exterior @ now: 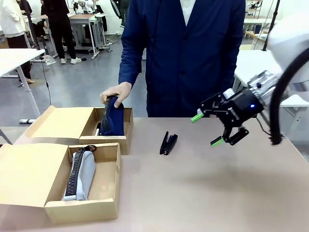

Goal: Place items inside the box.
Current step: Pick up a Pencil pouch or Stapler and place it inside the Mailer Box closest to the robot.

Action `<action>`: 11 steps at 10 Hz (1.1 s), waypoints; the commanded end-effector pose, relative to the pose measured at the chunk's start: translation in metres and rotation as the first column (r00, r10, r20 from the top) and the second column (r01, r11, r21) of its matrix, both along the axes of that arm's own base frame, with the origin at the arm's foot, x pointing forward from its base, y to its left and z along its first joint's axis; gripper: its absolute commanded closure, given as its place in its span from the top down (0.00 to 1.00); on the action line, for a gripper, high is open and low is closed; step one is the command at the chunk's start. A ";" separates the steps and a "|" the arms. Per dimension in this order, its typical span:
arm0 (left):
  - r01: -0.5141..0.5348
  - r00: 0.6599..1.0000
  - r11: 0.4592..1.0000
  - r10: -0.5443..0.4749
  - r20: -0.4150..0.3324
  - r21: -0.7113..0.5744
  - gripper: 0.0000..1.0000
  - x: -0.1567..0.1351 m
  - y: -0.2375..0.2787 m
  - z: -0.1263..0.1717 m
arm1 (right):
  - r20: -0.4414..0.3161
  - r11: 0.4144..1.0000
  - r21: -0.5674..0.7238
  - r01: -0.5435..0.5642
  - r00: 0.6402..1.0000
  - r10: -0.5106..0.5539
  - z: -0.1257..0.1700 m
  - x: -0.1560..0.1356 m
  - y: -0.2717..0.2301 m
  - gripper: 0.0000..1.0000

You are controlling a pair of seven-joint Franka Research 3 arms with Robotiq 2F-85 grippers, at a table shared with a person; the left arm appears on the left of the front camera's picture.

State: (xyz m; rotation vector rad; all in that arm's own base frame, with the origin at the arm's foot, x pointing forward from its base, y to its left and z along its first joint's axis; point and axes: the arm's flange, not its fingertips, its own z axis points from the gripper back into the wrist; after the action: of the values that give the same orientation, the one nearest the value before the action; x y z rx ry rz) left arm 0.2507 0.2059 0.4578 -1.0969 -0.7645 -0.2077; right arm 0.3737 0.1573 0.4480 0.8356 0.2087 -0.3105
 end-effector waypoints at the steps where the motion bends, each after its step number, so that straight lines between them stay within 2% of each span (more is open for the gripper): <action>1: 0.000 0.999 1.000 0.001 0.032 -0.013 1.00 -0.001 -0.001 0.001 | 0.030 0.997 0.062 0.040 0.999 -0.042 0.021 -0.010 -0.051 1.00; 2: 0.000 0.999 1.000 0.001 0.032 -0.013 1.00 -0.001 -0.001 0.001 | 0.030 0.997 0.062 0.040 0.999 -0.042 0.021 -0.010 -0.051 1.00; 3: 0.000 0.999 1.000 0.001 0.032 -0.013 1.00 -0.001 -0.001 0.001 | 0.006 0.999 0.024 0.024 1.000 -0.024 0.007 0.000 -0.019 1.00; 4: 0.000 0.999 1.000 0.001 0.032 -0.013 1.00 -0.001 -0.001 0.001 | -0.032 0.993 -0.076 0.095 0.995 -0.097 0.000 0.000 -0.005 1.00; 5: 0.000 0.999 1.000 0.001 0.032 -0.013 1.00 -0.001 -0.001 0.001 | -0.021 0.975 -0.162 0.155 0.987 -0.160 -0.004 0.007 0.017 1.00; 8: 0.000 0.999 1.000 0.001 0.032 -0.013 1.00 -0.001 -0.001 0.001 | 0.004 0.888 -0.401 0.225 0.970 -0.244 -0.021 0.062 0.091 1.00; 10: 0.000 0.999 1.000 0.001 0.032 -0.013 1.00 -0.001 -0.001 0.001 | -0.006 0.840 -0.504 0.203 0.971 -0.238 -0.049 0.096 0.124 1.00; 11: 0.000 0.999 1.000 0.001 0.032 -0.013 1.00 -0.001 -0.001 0.001 | 0.016 0.814 -0.540 0.214 0.970 -0.244 -0.063 0.108 0.140 1.00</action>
State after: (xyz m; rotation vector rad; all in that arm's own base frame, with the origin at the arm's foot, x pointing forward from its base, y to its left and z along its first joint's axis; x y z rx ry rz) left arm 0.2506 0.2058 0.4580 -1.0965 -0.7651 -0.2086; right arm 0.4562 0.2733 0.3810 0.3428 0.0564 -0.5680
